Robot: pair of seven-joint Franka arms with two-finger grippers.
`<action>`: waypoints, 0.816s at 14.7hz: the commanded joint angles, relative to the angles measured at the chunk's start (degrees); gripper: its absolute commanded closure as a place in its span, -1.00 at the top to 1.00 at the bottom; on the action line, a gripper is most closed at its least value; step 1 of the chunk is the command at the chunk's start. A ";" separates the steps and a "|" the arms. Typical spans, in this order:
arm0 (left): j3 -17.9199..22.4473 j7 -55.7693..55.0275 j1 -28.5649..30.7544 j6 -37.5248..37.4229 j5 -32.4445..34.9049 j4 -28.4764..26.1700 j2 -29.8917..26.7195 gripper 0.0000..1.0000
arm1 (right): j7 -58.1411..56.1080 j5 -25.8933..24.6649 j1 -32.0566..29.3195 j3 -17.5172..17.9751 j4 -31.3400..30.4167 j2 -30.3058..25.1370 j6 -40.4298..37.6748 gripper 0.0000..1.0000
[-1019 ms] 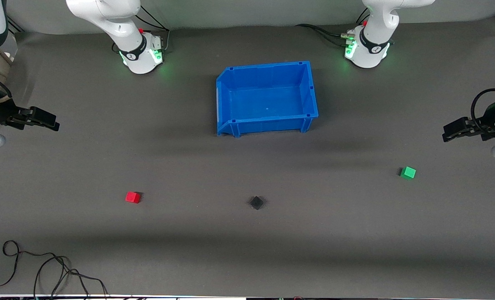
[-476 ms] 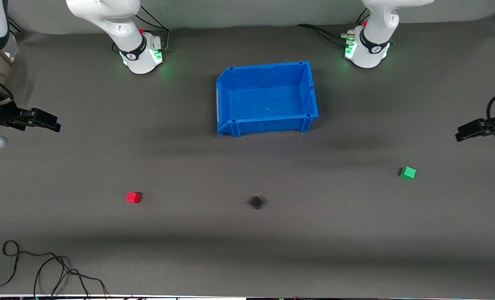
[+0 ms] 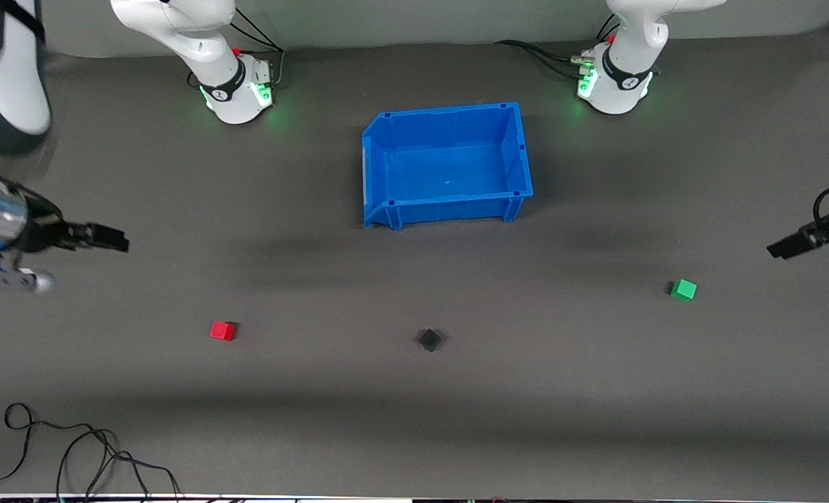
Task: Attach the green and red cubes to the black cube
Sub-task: 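Reach the right gripper to the red cube while the left gripper reaches the green cube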
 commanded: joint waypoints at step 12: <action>-0.21 -36.41 3.23 12.88 -4.03 -12.38 10.44 0.98 | 12.93 0.36 4.36 -0.29 2.00 23.88 21.25 1.00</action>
